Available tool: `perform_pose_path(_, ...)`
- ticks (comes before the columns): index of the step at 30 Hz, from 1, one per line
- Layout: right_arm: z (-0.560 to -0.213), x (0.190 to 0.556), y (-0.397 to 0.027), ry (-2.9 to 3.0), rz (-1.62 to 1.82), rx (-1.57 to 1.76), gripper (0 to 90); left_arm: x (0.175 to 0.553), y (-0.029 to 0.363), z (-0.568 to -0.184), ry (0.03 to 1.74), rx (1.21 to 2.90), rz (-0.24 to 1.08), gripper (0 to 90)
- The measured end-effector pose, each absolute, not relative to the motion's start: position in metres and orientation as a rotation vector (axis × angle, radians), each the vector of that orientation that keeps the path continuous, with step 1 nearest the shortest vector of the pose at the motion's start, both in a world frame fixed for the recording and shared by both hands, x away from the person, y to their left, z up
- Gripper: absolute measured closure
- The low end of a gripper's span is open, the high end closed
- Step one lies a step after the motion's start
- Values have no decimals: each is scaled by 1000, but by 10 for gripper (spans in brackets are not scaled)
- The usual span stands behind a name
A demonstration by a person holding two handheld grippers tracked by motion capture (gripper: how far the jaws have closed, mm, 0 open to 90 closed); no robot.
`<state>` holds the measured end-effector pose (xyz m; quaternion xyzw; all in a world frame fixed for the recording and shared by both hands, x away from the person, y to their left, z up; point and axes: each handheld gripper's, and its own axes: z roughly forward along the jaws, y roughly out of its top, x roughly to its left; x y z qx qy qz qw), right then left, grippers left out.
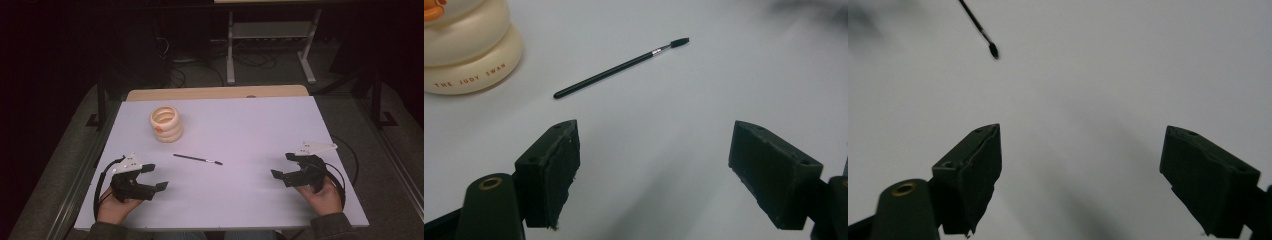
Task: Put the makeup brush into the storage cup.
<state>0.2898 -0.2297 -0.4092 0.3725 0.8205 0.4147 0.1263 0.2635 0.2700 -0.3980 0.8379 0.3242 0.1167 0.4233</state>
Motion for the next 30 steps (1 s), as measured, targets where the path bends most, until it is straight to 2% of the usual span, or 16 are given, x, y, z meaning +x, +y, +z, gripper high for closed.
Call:
perform_pose_path(20, -399, 311, -195, 2509, 1207, 1032, 160, 263, 270, -398, 809, 2100, 292, 206)
perform_pose_path(30, -382, 322, -175, 2559, 1197, 960, 170, 263, 269, -396, 799, 2105, 296, 206)
